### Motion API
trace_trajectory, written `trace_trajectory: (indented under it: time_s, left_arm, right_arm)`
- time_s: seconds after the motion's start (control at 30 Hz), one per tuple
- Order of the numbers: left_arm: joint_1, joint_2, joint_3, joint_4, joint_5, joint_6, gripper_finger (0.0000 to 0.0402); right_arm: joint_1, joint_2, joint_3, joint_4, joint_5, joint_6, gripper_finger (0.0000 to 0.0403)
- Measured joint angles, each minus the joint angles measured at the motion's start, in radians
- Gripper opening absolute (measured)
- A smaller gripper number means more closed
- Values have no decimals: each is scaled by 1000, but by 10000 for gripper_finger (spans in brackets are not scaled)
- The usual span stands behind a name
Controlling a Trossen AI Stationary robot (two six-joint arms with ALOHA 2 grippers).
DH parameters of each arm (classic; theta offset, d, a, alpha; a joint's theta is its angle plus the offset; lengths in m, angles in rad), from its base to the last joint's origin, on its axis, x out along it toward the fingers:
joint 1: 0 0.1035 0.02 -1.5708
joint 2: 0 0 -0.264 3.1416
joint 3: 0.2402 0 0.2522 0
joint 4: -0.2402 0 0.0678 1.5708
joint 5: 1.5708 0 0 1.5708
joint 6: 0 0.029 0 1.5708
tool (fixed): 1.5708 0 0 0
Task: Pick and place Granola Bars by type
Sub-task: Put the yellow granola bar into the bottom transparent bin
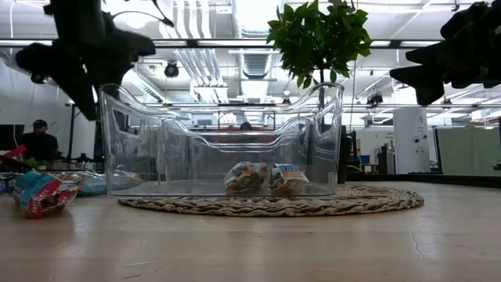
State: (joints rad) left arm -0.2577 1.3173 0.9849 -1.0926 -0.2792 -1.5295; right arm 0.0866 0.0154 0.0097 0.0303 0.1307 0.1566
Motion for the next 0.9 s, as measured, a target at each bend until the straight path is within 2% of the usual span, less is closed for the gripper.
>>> trace_trajectory:
  time_s: [0.57,0.9]
  left_arm:
    - [-47,-186,-302,331,-2,12,147]
    - [-60,-233,-404,371,-10,-44,147]
  right_arm:
    - [0,0,0,0,0,0,228]
    - [0,0,0,0,0,0,227]
